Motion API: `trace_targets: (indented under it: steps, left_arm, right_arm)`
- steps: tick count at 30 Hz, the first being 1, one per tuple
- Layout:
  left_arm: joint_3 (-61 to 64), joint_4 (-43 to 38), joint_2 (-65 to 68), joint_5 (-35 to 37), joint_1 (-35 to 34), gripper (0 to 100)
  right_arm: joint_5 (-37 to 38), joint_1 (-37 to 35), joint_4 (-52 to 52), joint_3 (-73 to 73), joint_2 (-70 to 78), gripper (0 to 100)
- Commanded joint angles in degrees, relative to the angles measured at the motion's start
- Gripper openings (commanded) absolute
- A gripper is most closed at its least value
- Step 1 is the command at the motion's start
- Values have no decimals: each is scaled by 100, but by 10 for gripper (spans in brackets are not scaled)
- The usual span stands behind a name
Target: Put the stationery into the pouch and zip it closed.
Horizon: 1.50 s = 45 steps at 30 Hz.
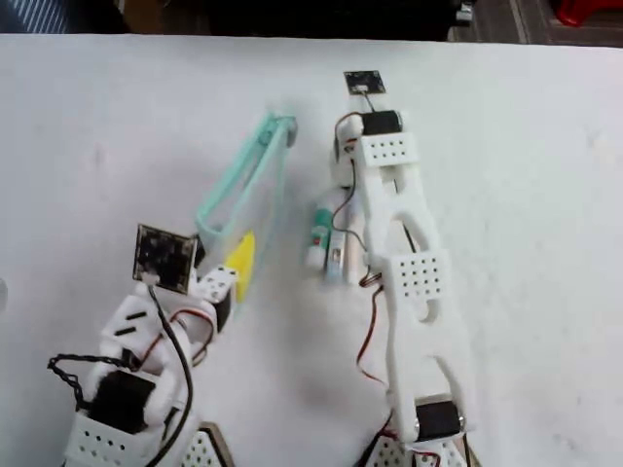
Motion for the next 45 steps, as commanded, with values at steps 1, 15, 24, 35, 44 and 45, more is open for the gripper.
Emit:
trace_targets:
  steps: [1, 15, 24, 35, 44, 45]
  left_arm:
    - [-220, 79, 22, 44, 110, 162]
    - [-220, 88, 22, 79, 110, 162]
    - [-299, 105, 31, 88, 101, 162]
    - [-299, 105, 31, 97, 92, 162]
    - [-308, 176, 31, 97, 110, 163]
    - [-308, 176, 31, 97, 110, 164]
  right_arm:
    - [0, 75, 593, -598, -505, 17]
    - [791, 154, 936, -967, -4418, 16]
    - [809, 101, 936, 1178, -7802, 16]
    - [809, -1657, 778, 3481, -11002, 17]
    - [308, -1604, 57, 3552, -11916, 17]
    - [185, -1516, 40, 3648, -11943, 17]
